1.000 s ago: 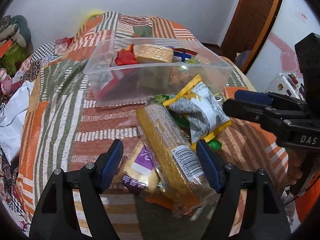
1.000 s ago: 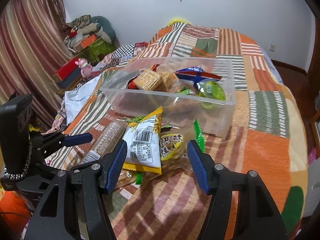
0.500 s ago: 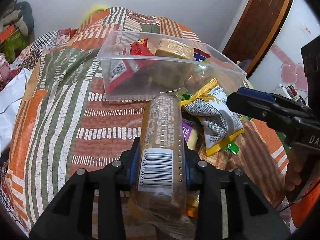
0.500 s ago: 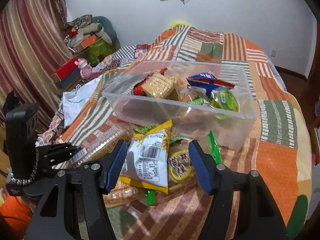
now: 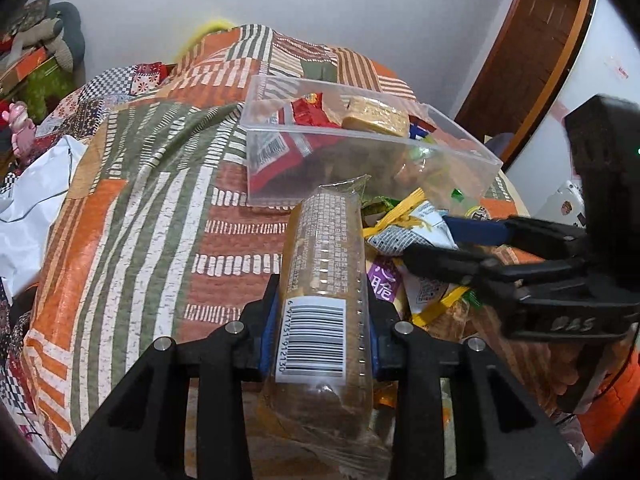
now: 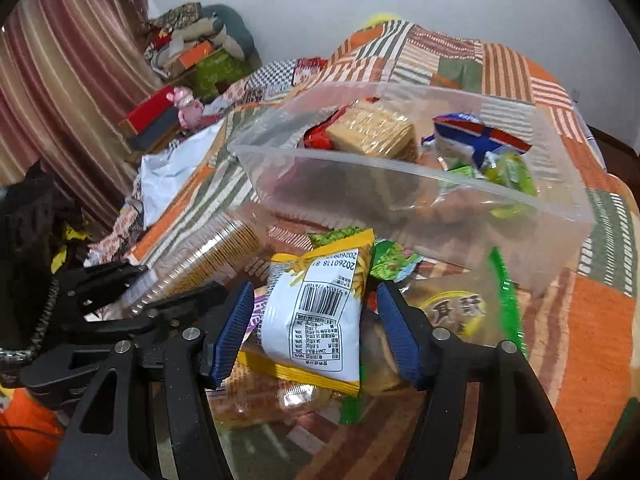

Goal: Organize snacks
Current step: 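Grasp the yellow-white chip bag with right tool while left tool grasps the tall bread-stick bag, then lift both bags over the clear box and open both tools inside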

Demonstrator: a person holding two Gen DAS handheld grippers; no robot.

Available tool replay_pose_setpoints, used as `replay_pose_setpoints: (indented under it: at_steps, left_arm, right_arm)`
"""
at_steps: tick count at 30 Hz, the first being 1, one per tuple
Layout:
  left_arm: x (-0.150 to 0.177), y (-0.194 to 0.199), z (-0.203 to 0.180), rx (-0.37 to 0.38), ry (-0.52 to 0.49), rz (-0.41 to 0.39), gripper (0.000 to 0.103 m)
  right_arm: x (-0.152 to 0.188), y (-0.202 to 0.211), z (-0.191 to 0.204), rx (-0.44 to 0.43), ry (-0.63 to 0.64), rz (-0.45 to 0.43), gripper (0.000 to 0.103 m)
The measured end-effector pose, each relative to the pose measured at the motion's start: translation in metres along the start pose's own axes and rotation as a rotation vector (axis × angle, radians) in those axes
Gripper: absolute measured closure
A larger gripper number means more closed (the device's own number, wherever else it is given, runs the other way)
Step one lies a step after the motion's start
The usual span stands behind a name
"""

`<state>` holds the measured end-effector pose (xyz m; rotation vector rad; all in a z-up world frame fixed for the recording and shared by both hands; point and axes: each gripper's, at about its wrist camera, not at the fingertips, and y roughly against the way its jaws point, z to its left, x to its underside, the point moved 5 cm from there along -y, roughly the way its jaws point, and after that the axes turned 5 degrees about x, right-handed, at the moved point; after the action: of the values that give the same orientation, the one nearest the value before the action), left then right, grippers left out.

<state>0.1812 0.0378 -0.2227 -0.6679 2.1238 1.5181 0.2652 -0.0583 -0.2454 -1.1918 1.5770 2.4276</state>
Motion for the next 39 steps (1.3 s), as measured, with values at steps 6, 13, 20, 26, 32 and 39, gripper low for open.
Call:
replay_pose_setpoints:
  at_steps: [6, 13, 20, 26, 32, 39]
  left_arm:
    - [-0.008, 0.011, 0.000, 0.001, 0.008, -0.029, 0.068]
    - [-0.025, 0.026, -0.001, -0.006, 0.002, -0.077, 0.068]
    - [-0.047, 0.038, -0.004, -0.010, -0.019, -0.124, 0.068]
    - [-0.070, 0.042, -0.007, -0.010, -0.030, -0.164, 0.068]
    - [-0.100, 0.037, -0.007, -0.005, -0.035, -0.190, 0.068]
    - [-0.126, 0.022, -0.005, -0.010, -0.040, -0.196, 0.068]
  right_arm:
    - [0.005, -0.005, -0.001, -0.014, -0.014, 0.020, 0.061]
    - [0.008, 0.020, -0.009, -0.001, -0.030, -0.029, 0.062]
    - [-0.004, 0.054, -0.017, 0.015, -0.041, -0.123, 0.062]
    - [-0.027, 0.076, -0.031, 0.038, -0.071, -0.212, 0.062]
    - [-0.054, 0.088, -0.044, 0.070, -0.101, -0.280, 0.062]
    - [-0.077, 0.082, -0.054, 0.093, -0.114, -0.310, 0.062]
